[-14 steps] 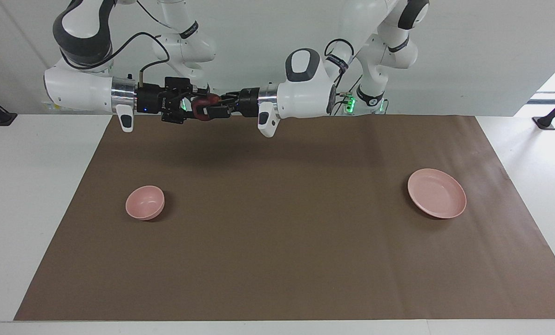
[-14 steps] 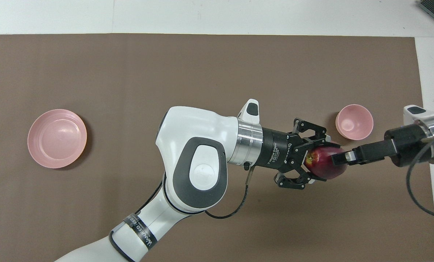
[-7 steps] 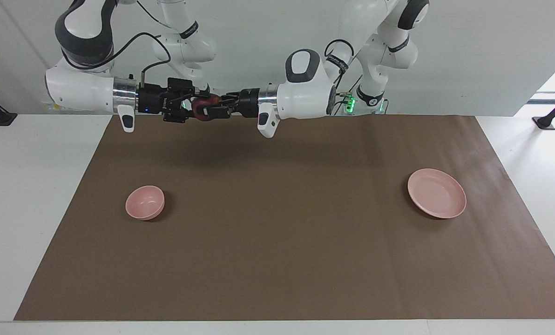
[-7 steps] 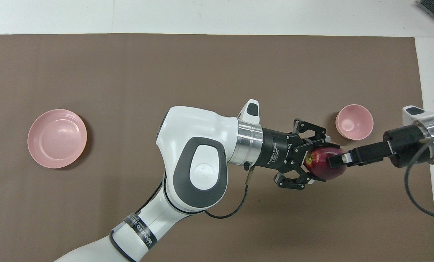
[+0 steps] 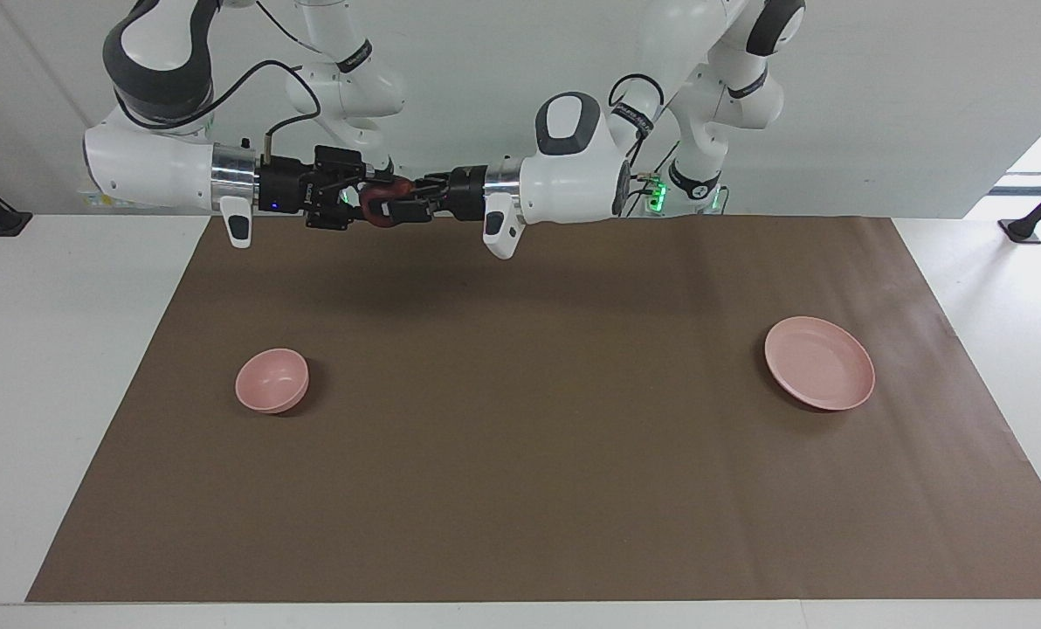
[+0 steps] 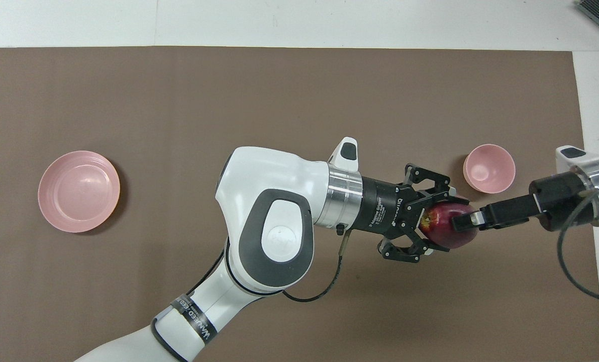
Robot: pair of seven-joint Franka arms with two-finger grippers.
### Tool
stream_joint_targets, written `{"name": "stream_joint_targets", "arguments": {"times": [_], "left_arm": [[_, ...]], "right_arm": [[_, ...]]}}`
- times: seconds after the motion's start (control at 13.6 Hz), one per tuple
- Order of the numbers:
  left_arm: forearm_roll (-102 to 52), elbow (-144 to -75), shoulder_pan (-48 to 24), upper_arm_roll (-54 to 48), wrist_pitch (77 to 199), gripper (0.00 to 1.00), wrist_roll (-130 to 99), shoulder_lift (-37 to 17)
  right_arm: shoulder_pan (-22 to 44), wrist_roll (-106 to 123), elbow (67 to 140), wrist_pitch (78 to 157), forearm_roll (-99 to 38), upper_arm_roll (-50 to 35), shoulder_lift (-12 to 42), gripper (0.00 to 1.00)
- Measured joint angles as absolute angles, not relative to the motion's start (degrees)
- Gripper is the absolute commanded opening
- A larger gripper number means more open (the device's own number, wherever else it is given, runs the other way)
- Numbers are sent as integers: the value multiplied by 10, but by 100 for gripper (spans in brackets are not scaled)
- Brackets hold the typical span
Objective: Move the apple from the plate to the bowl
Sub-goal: 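Close the right gripper on the apple held by the left gripper, then open the left gripper and withdraw it while the right gripper holds apple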
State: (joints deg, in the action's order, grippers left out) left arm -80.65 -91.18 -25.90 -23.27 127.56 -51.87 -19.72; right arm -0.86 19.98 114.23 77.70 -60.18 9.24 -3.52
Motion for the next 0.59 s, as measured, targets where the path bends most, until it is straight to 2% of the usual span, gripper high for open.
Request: {"name": "stream_joint_targets", "arguments": {"times": [0.59], "left_arm": [[-790, -914, -245, -230, 1256, 100, -519, -197]], "right_arm": [[0, 194, 1135, 782, -588, 90, -30, 0]]}}
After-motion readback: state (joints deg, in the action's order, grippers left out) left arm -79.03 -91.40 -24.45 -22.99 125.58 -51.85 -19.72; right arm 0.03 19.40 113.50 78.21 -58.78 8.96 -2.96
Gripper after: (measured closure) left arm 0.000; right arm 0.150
